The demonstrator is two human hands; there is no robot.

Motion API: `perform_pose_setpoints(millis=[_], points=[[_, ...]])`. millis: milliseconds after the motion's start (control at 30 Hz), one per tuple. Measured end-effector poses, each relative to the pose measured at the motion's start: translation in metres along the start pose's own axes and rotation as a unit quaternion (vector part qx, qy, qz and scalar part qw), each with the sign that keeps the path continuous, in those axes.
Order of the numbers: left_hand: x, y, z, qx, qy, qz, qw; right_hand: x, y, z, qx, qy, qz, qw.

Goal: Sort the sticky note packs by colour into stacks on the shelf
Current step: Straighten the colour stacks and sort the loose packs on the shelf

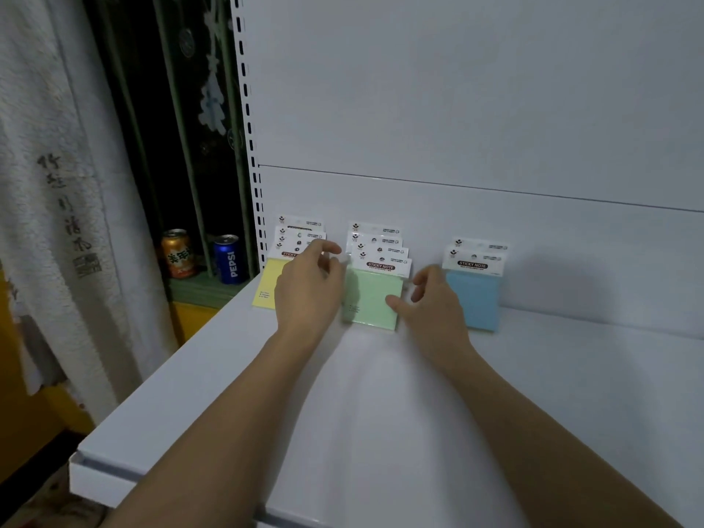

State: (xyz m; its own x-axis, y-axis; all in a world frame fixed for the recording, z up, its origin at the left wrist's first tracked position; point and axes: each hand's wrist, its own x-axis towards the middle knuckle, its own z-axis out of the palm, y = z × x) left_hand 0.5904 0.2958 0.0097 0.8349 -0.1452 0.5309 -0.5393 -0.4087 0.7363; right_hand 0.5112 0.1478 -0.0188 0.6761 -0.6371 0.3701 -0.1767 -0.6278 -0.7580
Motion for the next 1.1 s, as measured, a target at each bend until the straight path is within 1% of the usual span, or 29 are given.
perform_pose_setpoints(millis=[100, 167, 233, 300, 367, 467, 633, 733, 833, 933, 1100], points=[[-0.01, 0.006, 0.002, 0.032, -0.014, 0.028, 0.999, 0.0, -0.005, -0.008, 0.003, 0.02, -0.016, 1.0], [-0.014, 0.009, 0.003, 0.082, -0.047, 0.058, 0.994, 0.0, -0.008, -0.015, 0.007, 0.023, -0.02, 1.0], [-0.018, 0.014, 0.002, 0.125, -0.083, 0.081, 0.985, -0.002, -0.007, -0.02, -0.001, 0.007, -0.016, 1.0], [-0.025, 0.02, -0.003, 0.171, -0.125, 0.095, 0.973, -0.005, -0.008, -0.027, -0.001, -0.02, -0.017, 1.0], [-0.032, 0.026, -0.009, 0.221, -0.178, 0.098, 0.954, -0.01, -0.012, -0.037, 0.007, -0.069, -0.022, 0.997], [-0.044, 0.036, -0.023, 0.263, -0.239, 0.093, 0.93, -0.023, -0.02, -0.053, -0.024, -0.144, -0.033, 0.989], [-0.064, 0.046, -0.048, 0.254, -0.277, 0.075, 0.924, -0.056, -0.034, -0.082, -0.119, -0.18, -0.021, 0.976], [-0.083, 0.052, -0.07, 0.246, -0.304, 0.086, 0.916, -0.09, -0.046, -0.107, -0.18, -0.199, -0.006, 0.963], [-0.104, 0.064, -0.09, 0.232, -0.31, 0.099, 0.917, -0.122, -0.054, -0.135, -0.232, -0.207, 0.01, 0.95], [-0.123, 0.078, -0.101, 0.226, -0.314, 0.122, 0.914, -0.151, -0.058, -0.158, -0.267, -0.184, 0.025, 0.946], [-0.156, 0.108, -0.106, 0.206, -0.322, 0.137, 0.914, -0.192, -0.057, -0.192, -0.268, -0.137, 0.039, 0.953]])
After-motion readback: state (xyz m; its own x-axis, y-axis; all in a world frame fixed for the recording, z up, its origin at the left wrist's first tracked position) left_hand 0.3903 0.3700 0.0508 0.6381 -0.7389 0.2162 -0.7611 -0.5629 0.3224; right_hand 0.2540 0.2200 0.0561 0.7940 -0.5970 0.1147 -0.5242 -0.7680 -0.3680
